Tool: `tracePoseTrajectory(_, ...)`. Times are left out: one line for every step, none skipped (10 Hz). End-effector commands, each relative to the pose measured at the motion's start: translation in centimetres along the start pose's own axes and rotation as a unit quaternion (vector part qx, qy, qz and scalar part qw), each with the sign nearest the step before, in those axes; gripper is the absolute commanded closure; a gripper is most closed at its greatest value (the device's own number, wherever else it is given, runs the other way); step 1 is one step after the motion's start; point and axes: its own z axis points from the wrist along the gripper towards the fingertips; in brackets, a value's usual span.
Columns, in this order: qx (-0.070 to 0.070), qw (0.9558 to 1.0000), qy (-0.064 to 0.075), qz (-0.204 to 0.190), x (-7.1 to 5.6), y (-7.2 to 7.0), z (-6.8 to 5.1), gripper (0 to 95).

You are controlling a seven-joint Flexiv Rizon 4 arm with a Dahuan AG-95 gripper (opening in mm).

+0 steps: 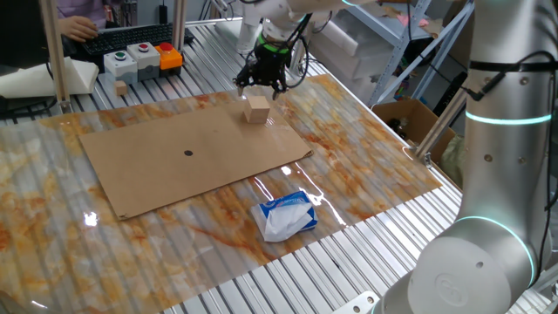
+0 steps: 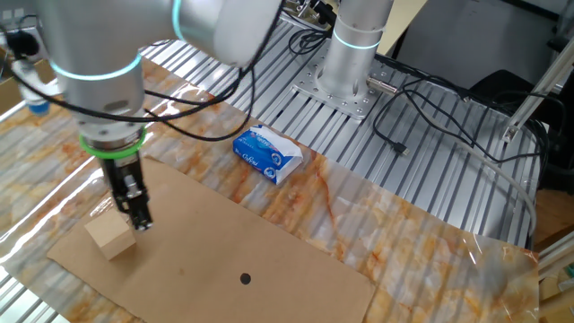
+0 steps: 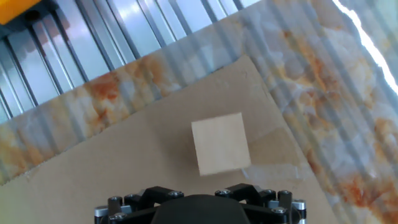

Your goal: Hold a small block with the gripper and sweep it from left to right on the table

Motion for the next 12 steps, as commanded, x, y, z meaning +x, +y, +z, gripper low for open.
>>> tracePoseTrajectory(0.0, 1.0, 0.003, -0.004, -1.4, -0.1, 0.5, 0.0)
tracePoseTrajectory(0.001, 1.0, 0.007, -0.003, -2.0, -0.2, 0.8, 0.0)
tracePoseTrajectory(0.002, 1.0, 0.008, -0.003, -2.6, -0.3, 1.1, 0.0)
tracePoseTrajectory(0.002, 0.9999, 0.016, -0.003, -3.4, -0.4, 1.5, 0.0)
tracePoseTrajectory(0.002, 0.9998, 0.019, -0.001, -3.8, -0.6, 1.7, 0.0)
tracePoseTrajectory(0.002, 0.9998, 0.022, 0.001, -4.1, -0.6, 1.9, 0.0)
tracePoseTrajectory(0.001, 0.9997, 0.025, 0.001, -4.3, -0.7, 2.0, 0.0)
tracePoseTrajectory(-0.001, 0.9996, 0.027, 0.003, -4.4, -0.6, 2.2, 0.0)
tracePoseTrajectory(-0.002, 0.9996, 0.027, 0.005, -4.4, -0.6, 2.4, 0.0)
tracePoseTrajectory(-0.001, 0.9996, 0.027, 0.005, -4.3, -0.6, 2.5, 0.0)
tracePoseTrajectory(-0.001, 0.9996, 0.027, 0.008, -4.2, -0.5, 2.8, 0.0)
tracePoseTrajectory(-0.002, 0.9996, 0.027, 0.011, -4.2, -0.5, 3.1, 0.0)
